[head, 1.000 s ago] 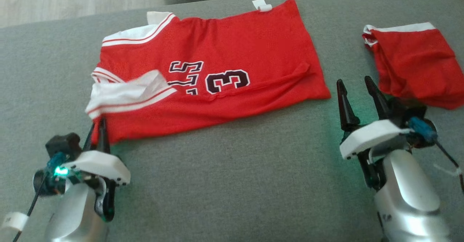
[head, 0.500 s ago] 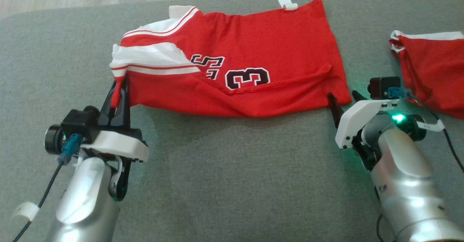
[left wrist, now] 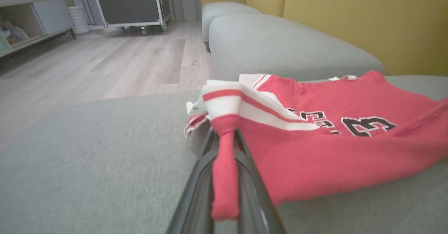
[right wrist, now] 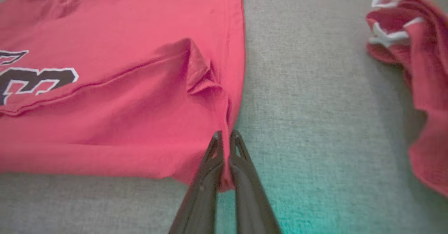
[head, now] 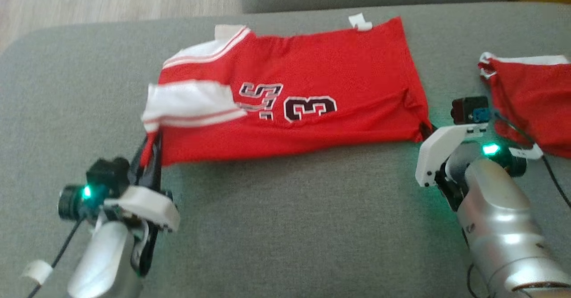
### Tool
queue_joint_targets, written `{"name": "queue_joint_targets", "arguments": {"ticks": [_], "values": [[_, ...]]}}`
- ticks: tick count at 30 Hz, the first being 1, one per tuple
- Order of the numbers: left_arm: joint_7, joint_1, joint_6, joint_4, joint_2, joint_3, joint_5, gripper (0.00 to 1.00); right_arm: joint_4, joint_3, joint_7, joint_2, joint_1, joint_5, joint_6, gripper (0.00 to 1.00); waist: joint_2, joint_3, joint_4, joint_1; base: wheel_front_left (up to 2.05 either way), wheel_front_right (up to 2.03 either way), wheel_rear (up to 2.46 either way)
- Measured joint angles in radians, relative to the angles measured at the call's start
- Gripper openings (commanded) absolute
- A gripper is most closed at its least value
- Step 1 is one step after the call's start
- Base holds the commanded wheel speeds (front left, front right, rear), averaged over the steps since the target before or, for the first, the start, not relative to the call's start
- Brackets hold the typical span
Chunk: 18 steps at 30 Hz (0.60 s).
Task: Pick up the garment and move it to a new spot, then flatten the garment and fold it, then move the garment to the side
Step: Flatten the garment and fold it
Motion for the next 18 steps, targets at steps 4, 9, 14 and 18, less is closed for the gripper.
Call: {"name": "queue_joint_targets", "arguments": {"ticks": [4,9,14,18], "values": [[0.021,0.055,-0.004,0.029,0.004,-0.008,-0.018,0.00,0.012,-0.015,-0.024,0.000,0.033,0.000,0.000,0.00,0.0000,-0.040,-0.013,-0.0001,0.00,0.00,0.00],[0.033,0.107,-0.008,0.051,0.017,-0.016,-0.029,0.00,0.015,-0.011,-0.032,-0.001,0.095,0.007,0.000,0.00,0.0000,-0.093,-0.039,-0.0001,0.00,0.00,0.00],[0.080,0.184,-0.017,0.053,0.030,-0.024,-0.053,0.00,-0.018,0.024,-0.006,-0.001,0.160,0.052,0.000,0.00,0.0001,-0.152,-0.078,-0.0002,0.00,0.00,0.00],[0.121,0.229,-0.026,0.038,0.034,-0.032,-0.069,0.00,-0.068,0.050,0.031,-0.001,0.214,0.090,0.000,0.00,0.0000,-0.177,-0.099,-0.0002,0.00,0.00,0.00]]}}
